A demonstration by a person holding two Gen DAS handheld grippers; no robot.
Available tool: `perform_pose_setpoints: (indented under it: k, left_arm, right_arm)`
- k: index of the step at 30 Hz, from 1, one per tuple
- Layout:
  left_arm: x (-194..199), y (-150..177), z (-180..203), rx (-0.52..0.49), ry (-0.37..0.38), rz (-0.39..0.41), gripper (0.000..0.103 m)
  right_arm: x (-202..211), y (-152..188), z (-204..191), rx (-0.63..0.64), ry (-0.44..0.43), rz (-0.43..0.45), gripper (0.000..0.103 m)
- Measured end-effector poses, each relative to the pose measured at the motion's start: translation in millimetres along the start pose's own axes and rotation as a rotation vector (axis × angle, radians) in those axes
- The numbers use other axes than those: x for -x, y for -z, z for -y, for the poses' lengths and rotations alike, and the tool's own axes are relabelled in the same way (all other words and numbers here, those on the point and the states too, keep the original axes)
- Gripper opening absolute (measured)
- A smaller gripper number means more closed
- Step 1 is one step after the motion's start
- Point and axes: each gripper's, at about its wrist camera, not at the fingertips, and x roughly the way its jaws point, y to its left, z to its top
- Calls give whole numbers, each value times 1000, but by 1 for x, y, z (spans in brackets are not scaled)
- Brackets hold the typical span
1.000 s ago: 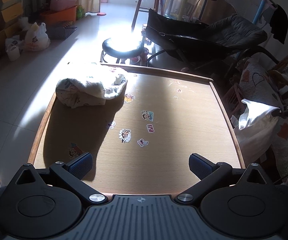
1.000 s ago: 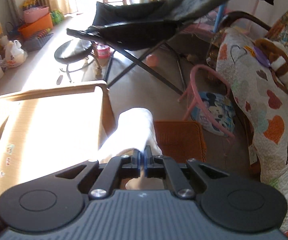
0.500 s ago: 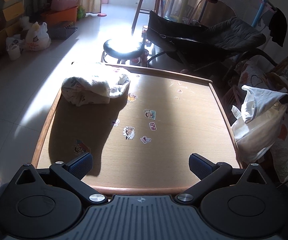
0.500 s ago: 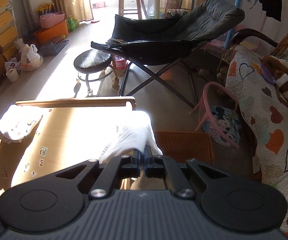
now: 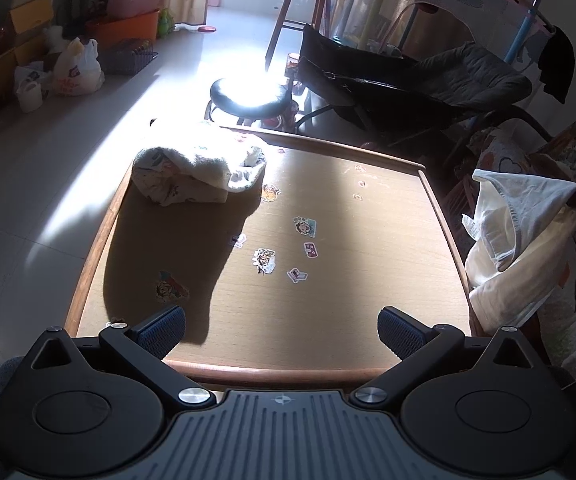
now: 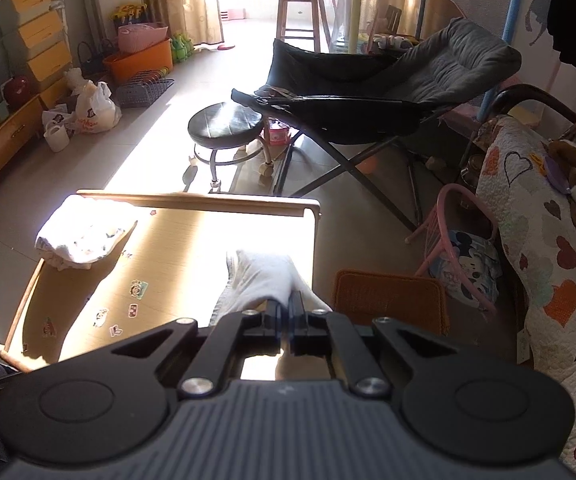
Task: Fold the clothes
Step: 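Lower the held white cloth onto the wooden table with the right gripper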
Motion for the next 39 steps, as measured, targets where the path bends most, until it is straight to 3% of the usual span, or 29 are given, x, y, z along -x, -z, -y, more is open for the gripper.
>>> perform_pose_setpoints:
  k: [10,26,39]
  left_arm:
    - [-2,2,-13,34,3,-7,103]
    - [-3,4,-30,68,-12,-13,103]
    - [-13,7,-35,65,-36,-42,103]
  right_arm:
    - [7,2,-40,47,-73,-17,4]
    - [-15,11,-102,60,-184,-67,4]
    - [-68,35,-116,36,-200,-164,4]
